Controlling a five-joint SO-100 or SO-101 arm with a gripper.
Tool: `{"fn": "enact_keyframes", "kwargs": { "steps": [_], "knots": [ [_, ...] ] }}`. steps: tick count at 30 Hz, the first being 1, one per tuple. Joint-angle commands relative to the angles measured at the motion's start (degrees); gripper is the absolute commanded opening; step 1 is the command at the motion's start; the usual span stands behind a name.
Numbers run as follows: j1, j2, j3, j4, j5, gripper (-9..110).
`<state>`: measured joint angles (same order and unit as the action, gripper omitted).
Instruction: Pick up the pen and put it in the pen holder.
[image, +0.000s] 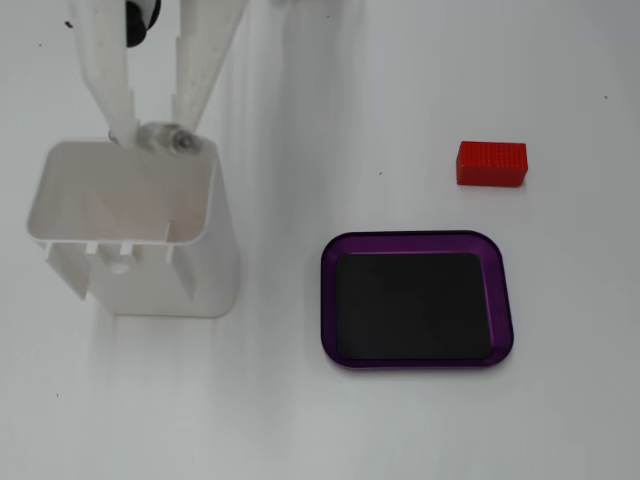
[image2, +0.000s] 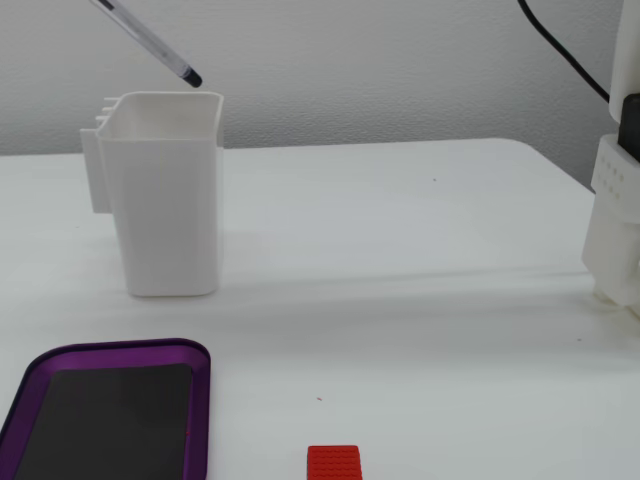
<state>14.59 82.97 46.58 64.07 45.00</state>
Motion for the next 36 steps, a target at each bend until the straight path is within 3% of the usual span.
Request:
{"fn": "enact_keyframes", "kwargs": {
  "steps": [1,17,28,32,36],
  "knots": [
    [0.4,1.1,-2.1,0.4,-0.1,1],
    [0.4,1.8,-5.1,6.9,-3.0,5],
    [-3.3,17.3,-16.4,32.5,-37.6,12],
    [-4.4,29.0,-6.3,33.0,-44.4,12],
    [-8.2,42.8,7.6,32.9,-44.6,12]
  ]
}}
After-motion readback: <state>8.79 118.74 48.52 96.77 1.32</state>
